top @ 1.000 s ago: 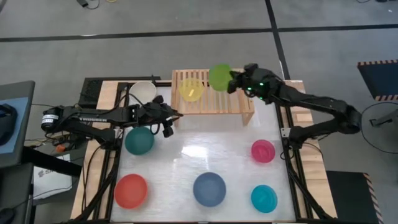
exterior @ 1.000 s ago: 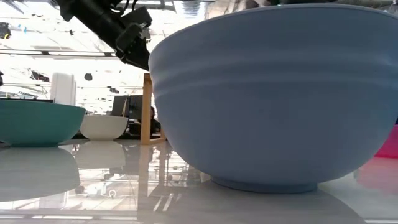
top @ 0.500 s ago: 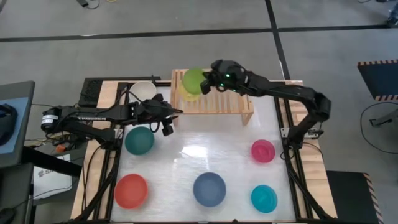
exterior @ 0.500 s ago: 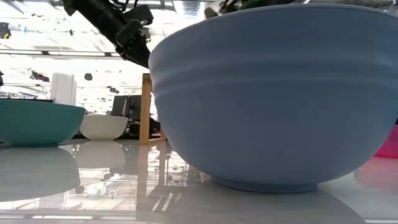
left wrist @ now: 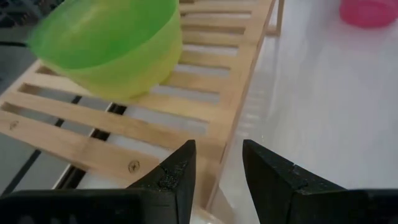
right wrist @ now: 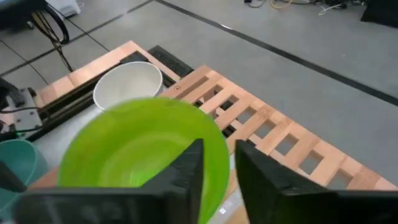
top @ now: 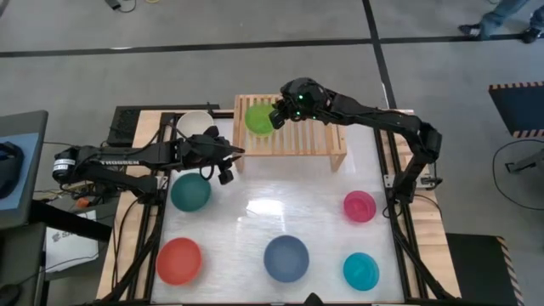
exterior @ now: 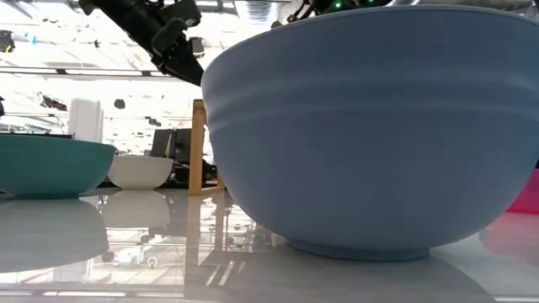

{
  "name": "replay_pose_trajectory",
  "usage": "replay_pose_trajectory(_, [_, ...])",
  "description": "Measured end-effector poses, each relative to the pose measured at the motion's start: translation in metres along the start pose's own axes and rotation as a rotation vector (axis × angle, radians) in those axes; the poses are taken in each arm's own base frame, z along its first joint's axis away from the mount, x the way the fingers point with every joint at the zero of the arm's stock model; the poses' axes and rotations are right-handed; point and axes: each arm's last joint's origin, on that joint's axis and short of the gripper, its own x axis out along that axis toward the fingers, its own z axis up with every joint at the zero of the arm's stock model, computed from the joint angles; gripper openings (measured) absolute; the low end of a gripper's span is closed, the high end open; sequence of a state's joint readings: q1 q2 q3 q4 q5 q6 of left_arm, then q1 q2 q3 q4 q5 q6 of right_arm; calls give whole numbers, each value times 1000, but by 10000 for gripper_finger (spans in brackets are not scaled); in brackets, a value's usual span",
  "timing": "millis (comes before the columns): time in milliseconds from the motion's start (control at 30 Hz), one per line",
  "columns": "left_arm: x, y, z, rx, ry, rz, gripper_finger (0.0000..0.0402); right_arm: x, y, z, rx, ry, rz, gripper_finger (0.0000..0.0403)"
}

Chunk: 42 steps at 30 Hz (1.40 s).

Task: Place and stack bowls onto a shelf
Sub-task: Stack the small light green bowl on top of the small yellow bowl on the shelf, then stack the small pink bowl on top of the small light green bowls on the shelf

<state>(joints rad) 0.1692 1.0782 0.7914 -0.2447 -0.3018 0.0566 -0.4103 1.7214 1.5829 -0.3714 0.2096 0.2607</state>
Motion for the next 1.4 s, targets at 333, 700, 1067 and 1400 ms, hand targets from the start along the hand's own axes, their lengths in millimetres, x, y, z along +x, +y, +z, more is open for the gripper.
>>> replay_pose_trajectory(333, [-1, 0, -3, 4, 36, -1, 119, -47, 3, 6, -42, 15, -76, 243])
replay_pose_trajectory(700, [-11, -14, 1, 38, -19, -64, 118, -121, 48, -35, -176, 218, -157, 233])
replay_pose_trajectory(1067, [-24, -47, 5, 70, -136, -200, 118, -183, 79, -93, -208, 358, -345, 232])
replay_pose_trajectory(1400, [-24, -55, 10, 46, -198, -230, 118, -199, 61, -171, -118, 444, -275, 232])
